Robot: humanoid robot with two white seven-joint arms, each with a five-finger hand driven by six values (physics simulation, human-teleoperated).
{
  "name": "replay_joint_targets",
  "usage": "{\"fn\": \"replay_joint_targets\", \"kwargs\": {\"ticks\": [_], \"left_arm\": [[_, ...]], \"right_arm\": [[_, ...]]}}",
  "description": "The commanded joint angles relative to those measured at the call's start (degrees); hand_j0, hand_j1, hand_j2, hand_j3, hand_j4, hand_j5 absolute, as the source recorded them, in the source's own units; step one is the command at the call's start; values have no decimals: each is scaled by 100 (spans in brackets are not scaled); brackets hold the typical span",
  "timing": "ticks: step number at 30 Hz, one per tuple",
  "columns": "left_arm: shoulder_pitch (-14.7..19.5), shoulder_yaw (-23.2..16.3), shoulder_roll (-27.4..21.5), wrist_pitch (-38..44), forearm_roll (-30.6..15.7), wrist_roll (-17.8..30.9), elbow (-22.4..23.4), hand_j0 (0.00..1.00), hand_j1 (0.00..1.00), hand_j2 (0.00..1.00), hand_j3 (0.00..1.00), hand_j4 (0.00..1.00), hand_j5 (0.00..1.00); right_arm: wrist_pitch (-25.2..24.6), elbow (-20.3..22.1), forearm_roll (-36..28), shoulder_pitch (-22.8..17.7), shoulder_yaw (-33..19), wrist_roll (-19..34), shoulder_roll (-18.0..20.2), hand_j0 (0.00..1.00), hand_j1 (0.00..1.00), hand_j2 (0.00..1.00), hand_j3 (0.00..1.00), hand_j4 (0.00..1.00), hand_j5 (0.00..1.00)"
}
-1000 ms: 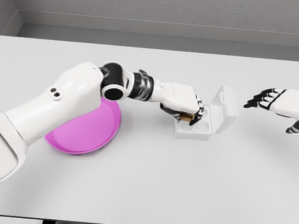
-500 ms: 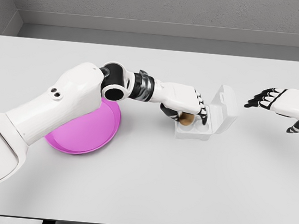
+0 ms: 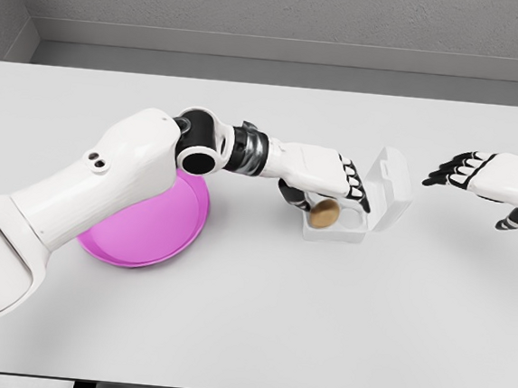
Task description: Pack egg into the box and close the box lid
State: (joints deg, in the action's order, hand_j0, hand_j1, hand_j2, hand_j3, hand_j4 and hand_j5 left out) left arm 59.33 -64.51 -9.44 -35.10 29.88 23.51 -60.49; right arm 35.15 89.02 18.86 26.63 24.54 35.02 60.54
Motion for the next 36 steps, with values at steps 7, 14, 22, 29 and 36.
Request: {"fn": "replay_joint_targets", "kwargs": {"ticks": [7, 14, 22, 29, 36], "left_arm": [[281, 17, -549, 10, -738, -4, -243, 100, 100, 100, 100, 100, 100], [308, 527, -3292, 10, -2162, 13, -1544, 100, 100, 100, 100, 100, 100], [202, 632, -3345, 10, -2180, -13, -1553, 100, 100, 100, 100, 100, 100], [202, 641, -3354, 10, -2188, -13, -1553, 100, 100, 100, 100, 100, 100], [202, 632, -3345, 10, -2188, -13, -1545, 100, 100, 100, 100, 100, 100]], "right_arm": [[-15, 1, -31, 9, -2, -2, 2, 100, 100, 100, 100, 100, 100], [-15, 1, 65, -9, 42, -2, -139, 100, 100, 100, 100, 100, 100], [-15, 106, 206, -62, 139, -2, -306, 100, 100, 100, 100, 100, 100], [-15, 730, 197, -70, 165, -2, -306, 100, 100, 100, 100, 100, 100], [-15, 942, 162, -149, 87, -2, -526, 100, 100, 100, 100, 100, 100]]}}
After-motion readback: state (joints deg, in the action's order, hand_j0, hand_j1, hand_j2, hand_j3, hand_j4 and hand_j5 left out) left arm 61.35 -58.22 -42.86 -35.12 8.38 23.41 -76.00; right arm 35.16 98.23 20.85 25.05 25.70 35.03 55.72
